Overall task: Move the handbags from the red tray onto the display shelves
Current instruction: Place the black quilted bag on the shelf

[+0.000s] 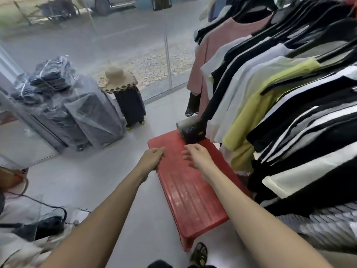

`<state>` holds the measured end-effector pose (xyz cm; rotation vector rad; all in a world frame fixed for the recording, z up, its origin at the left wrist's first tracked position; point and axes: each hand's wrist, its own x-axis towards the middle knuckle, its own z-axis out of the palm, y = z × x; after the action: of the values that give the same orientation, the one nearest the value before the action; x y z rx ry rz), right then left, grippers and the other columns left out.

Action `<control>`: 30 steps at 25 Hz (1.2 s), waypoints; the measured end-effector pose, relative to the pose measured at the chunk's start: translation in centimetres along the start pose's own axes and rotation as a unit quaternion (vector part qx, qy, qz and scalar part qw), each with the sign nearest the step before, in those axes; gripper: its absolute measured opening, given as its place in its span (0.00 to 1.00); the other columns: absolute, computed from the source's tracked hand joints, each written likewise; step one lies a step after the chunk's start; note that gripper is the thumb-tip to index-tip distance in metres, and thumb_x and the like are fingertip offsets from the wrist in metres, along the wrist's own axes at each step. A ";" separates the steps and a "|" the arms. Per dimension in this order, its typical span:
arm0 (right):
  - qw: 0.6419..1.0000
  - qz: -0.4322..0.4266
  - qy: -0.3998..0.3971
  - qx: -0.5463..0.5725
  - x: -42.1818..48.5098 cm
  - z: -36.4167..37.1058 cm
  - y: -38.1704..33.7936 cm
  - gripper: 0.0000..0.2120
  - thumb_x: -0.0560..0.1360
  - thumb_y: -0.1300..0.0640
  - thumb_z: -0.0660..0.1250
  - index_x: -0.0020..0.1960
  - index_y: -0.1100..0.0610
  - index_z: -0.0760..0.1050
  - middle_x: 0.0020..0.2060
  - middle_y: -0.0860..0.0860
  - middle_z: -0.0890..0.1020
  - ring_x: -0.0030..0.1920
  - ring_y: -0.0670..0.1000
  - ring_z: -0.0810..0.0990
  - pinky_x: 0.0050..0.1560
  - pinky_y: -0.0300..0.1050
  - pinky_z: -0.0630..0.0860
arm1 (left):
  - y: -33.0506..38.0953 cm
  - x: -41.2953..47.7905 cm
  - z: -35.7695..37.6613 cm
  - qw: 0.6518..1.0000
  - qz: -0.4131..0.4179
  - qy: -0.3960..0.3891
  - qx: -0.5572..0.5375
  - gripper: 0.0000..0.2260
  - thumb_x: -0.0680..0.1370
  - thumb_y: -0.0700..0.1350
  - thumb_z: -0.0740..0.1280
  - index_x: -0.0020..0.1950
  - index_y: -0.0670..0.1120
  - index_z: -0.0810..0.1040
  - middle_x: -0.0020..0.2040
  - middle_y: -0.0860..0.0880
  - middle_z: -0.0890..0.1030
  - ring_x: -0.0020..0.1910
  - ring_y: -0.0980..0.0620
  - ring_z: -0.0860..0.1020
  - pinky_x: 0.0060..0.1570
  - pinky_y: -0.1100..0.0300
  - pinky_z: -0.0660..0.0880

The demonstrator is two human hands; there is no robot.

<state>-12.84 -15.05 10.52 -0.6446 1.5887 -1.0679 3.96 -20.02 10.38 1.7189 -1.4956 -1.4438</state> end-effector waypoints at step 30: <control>0.951 0.235 0.164 -0.117 37.6 8.2 1.8 0.25 0.82 0.56 0.60 0.79 0.52 0.65 0.77 0.53 0.70 0.76 0.53 0.69 0.75 0.48 0.65 | -4.8 43.7 10.5 0.940 -0.258 -0.211 -0.070 0.07 0.80 0.38 0.63 0.50 0.49 0.77 0.44 0.48 0.79 0.40 0.52 0.76 0.47 0.54 0.75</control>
<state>-15.69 -48.22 -8.88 -0.2194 2.0498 -0.6549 -8.94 -54.85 -15.32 1.8779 -1.1245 -2.2498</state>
